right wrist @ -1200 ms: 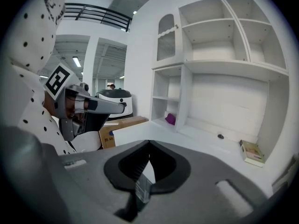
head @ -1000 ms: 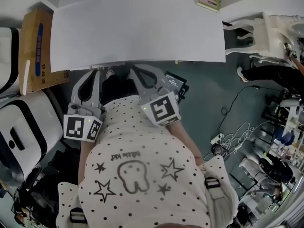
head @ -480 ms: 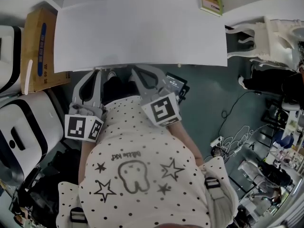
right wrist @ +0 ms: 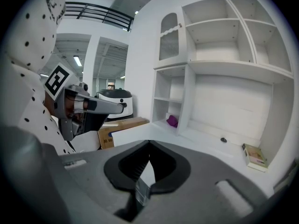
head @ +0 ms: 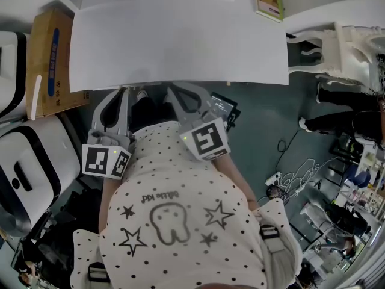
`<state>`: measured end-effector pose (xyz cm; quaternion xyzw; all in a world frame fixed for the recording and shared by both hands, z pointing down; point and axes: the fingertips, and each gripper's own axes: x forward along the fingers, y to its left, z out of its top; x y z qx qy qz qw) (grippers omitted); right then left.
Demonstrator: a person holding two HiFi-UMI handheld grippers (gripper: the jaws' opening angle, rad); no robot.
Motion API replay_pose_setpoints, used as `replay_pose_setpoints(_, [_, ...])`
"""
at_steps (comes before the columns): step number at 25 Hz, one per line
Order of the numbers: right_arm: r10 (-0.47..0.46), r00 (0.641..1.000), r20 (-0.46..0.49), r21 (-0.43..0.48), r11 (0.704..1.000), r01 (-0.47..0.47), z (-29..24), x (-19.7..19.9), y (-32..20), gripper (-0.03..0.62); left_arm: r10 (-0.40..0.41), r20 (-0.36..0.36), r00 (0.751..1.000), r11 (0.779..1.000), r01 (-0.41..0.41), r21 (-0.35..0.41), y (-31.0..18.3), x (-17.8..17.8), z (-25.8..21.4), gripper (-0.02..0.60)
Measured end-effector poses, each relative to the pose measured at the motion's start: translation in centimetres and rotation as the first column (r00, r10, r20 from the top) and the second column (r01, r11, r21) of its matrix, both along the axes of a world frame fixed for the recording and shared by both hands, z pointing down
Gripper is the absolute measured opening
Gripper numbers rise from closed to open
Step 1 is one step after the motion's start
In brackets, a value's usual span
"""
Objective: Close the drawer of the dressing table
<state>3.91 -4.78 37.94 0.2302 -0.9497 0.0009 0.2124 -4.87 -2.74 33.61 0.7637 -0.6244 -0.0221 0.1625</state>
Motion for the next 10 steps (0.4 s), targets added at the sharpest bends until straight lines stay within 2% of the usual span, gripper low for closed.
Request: replay_pose_setpoints(10, [0.011,1.000,-0.023,-0.003,1.000,-0.011,-0.11,0.00,0.51,0.000,0.000,-0.014,1.000,1.000,0.000,0.002,0.51,-0.23,0.08,0.002])
